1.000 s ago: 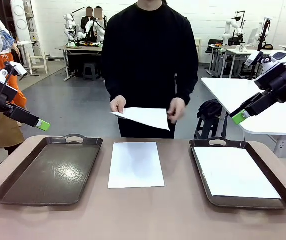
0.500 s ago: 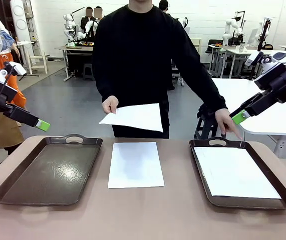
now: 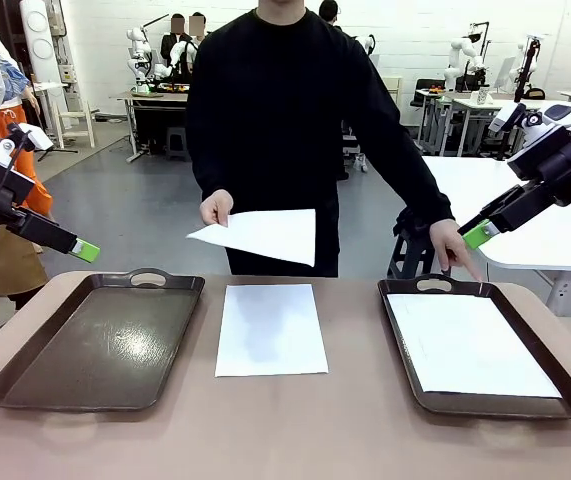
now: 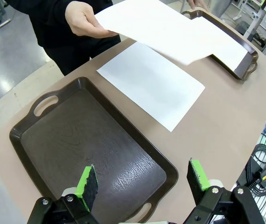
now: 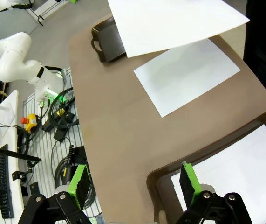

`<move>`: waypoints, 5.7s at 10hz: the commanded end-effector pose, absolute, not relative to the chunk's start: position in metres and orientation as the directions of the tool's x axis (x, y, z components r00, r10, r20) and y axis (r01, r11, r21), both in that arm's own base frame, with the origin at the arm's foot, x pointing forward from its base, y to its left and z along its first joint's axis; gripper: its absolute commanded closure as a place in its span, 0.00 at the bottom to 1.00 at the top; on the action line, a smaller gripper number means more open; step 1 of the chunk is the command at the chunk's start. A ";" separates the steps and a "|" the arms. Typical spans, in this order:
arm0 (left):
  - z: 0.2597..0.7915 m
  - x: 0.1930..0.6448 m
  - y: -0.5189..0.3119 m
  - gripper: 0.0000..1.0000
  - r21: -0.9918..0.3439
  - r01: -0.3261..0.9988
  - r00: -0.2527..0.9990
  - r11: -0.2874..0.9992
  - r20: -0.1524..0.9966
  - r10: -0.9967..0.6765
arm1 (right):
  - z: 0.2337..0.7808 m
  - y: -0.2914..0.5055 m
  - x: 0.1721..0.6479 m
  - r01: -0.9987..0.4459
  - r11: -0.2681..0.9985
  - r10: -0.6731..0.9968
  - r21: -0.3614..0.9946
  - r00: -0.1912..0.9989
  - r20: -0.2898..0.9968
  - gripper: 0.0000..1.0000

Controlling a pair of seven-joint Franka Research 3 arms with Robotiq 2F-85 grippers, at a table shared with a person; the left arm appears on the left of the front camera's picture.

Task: Sort the A4 documents.
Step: Receive the A4 Paper.

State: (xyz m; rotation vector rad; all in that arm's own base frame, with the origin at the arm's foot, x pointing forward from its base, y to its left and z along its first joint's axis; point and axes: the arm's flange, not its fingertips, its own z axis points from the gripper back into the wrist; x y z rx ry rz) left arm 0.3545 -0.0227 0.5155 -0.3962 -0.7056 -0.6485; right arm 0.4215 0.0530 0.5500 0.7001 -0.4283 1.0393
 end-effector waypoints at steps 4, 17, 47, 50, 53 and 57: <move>0.514 0.355 -0.020 0.00 -0.125 0.677 0.572 0.726 0.710 -0.411 | 0.543 0.057 0.432 -0.874 0.335 0.587 0.351 0.485 0.649 0.00; 0.514 0.355 -0.020 0.00 -0.125 0.677 0.572 0.726 0.710 -0.411 | 0.399 0.150 0.500 -0.237 0.020 -0.045 0.971 0.970 0.238 0.00; 0.514 0.355 -0.020 0.00 -0.125 0.677 0.572 0.726 0.710 -0.411 | 0.366 0.197 0.573 -0.147 0.038 -0.086 0.988 0.985 0.150 1.00; 0.514 0.355 -0.020 0.00 -0.125 0.677 0.572 0.726 0.710 -0.411 | 0.370 0.198 0.572 -0.165 0.047 -0.043 0.985 0.985 0.167 1.00; 0.514 0.355 -0.020 0.00 -0.125 0.677 0.572 0.726 0.710 -0.411 | 0.368 0.194 0.568 -0.135 0.047 -0.078 0.990 0.987 0.138 1.00; 0.514 0.355 -0.020 0.00 -0.125 0.677 0.572 0.726 0.710 -0.411 | 0.368 0.194 0.568 -0.135 0.047 -0.078 0.990 0.987 0.138 1.00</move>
